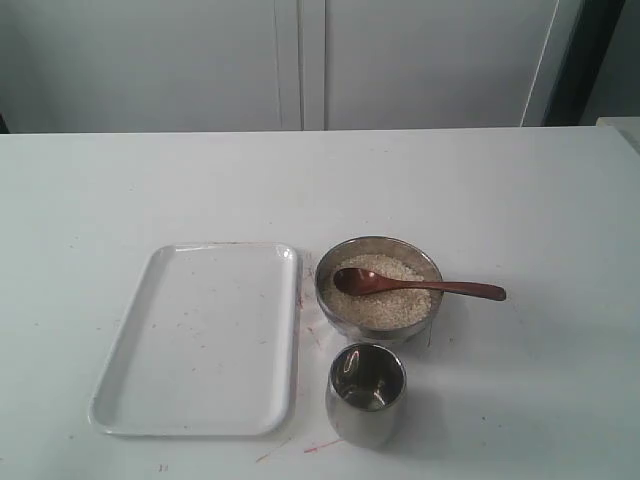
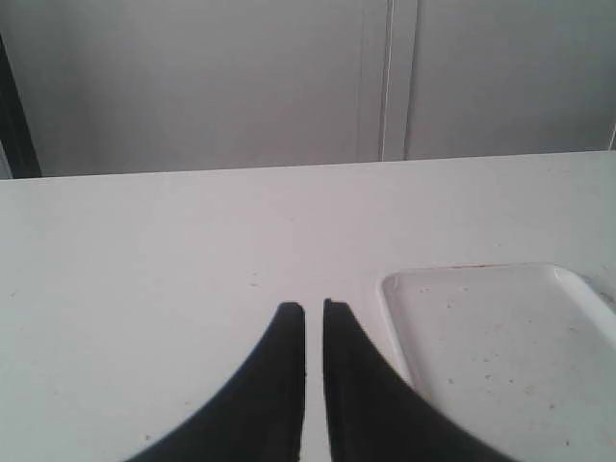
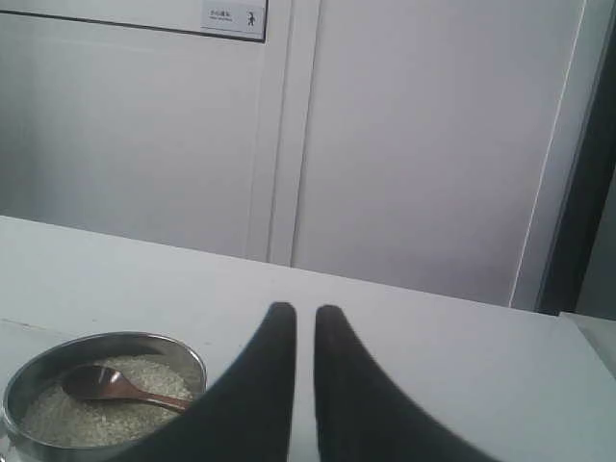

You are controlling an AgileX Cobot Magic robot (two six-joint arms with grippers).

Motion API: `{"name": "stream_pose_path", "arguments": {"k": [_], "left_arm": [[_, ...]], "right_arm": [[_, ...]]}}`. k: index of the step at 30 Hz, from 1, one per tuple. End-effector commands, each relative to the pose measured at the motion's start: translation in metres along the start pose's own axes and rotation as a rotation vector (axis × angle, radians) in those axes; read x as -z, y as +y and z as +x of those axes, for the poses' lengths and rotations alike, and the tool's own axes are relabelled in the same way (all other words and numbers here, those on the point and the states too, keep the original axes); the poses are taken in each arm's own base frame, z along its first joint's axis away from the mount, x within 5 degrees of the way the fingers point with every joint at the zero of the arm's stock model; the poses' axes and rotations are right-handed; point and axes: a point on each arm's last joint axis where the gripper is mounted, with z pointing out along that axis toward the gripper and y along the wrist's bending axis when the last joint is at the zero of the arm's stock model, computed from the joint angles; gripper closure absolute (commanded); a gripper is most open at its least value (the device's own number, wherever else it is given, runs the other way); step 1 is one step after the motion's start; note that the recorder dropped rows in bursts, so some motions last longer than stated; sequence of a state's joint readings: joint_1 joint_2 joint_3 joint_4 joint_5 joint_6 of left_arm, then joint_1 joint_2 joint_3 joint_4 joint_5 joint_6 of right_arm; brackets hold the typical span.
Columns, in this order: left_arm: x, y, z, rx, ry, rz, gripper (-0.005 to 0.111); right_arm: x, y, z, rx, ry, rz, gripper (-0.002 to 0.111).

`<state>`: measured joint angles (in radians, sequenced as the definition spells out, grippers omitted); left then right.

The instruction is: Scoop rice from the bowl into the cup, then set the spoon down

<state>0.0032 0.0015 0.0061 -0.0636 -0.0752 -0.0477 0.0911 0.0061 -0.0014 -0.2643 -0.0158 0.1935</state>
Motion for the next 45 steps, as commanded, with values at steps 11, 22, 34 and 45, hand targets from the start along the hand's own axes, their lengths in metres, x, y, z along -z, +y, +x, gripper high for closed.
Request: {"name": "stream_pose_path", "arguments": {"k": [11, 22, 34, 45], "left_arm": [[0.0, -0.001, -0.002, 0.006, -0.011, 0.007, 0.092], [0.0, -0.001, -0.002, 0.006, -0.011, 0.007, 0.092], [0.0, -0.001, -0.002, 0.006, -0.011, 0.007, 0.092], [0.0, -0.001, -0.002, 0.006, -0.011, 0.007, 0.092]], "right_arm": [[0.0, 0.0, -0.001, -0.003, -0.011, 0.003, 0.1], [0.0, 0.0, -0.001, -0.028, -0.011, 0.003, 0.1], [0.001, 0.001, -0.005, -0.338, -0.056, -0.016, 0.1], [0.021, -0.015, -0.081, -0.602, 0.134, 0.099, 0.108]]}}
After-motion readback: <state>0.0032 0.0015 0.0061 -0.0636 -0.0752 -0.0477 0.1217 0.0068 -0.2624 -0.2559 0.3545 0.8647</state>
